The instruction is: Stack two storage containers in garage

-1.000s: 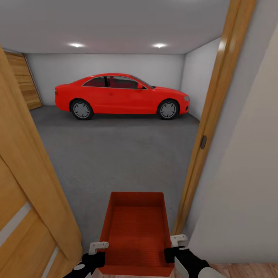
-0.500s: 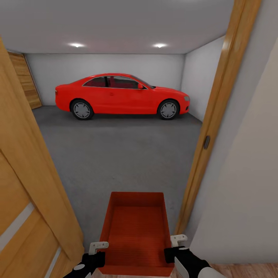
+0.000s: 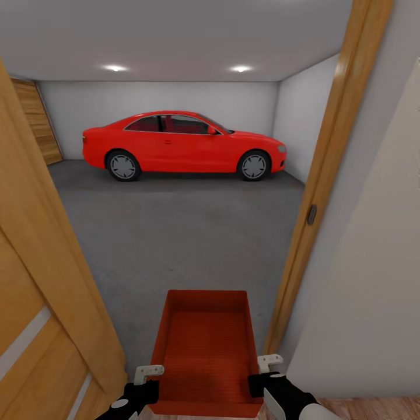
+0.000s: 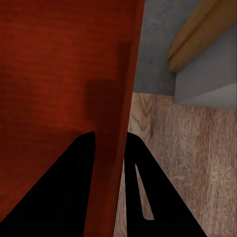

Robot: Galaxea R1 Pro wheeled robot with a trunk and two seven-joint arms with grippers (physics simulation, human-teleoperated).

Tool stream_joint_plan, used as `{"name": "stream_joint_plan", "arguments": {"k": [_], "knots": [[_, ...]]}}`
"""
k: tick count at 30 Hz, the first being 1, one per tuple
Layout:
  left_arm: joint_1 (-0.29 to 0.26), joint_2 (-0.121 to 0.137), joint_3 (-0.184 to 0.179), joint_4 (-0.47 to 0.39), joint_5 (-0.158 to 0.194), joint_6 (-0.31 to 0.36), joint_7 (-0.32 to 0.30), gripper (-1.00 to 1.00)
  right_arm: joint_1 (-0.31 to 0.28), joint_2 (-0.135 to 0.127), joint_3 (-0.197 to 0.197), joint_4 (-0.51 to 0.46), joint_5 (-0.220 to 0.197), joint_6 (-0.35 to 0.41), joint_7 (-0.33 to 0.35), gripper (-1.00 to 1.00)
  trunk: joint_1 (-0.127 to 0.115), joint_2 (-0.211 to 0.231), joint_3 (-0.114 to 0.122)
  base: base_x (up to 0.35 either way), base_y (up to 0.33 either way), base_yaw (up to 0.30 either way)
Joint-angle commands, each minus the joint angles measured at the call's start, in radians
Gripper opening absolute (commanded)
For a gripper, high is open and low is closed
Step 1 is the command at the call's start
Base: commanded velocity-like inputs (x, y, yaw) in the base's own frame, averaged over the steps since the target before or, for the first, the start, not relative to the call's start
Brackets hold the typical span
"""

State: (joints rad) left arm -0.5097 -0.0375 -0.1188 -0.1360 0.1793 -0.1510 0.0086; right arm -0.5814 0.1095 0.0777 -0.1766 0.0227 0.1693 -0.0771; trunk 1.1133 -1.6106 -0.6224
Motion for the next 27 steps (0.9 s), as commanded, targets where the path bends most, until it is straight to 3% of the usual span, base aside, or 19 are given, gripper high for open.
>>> {"name": "stream_joint_plan", "arguments": {"k": [1, 27], "knots": [[-0.001, 0.001, -0.018, -0.001, 0.006, -0.004, 0.008, -1.00, 0.000, -0.006, 0.042, 0.000, 0.018, 0.009, -0.009, -1.00, 0.000, 0.000, -0.001, 0.000, 0.000, -0.085], [-0.001, 0.001, -0.018, -0.001, 0.006, -0.004, 0.008, -1.00, 0.000, -0.006, 0.042, 0.000, 0.017, 0.009, -0.009, -1.00, 0.000, 0.000, -0.001, 0.008, 0.018, -0.012]]}}
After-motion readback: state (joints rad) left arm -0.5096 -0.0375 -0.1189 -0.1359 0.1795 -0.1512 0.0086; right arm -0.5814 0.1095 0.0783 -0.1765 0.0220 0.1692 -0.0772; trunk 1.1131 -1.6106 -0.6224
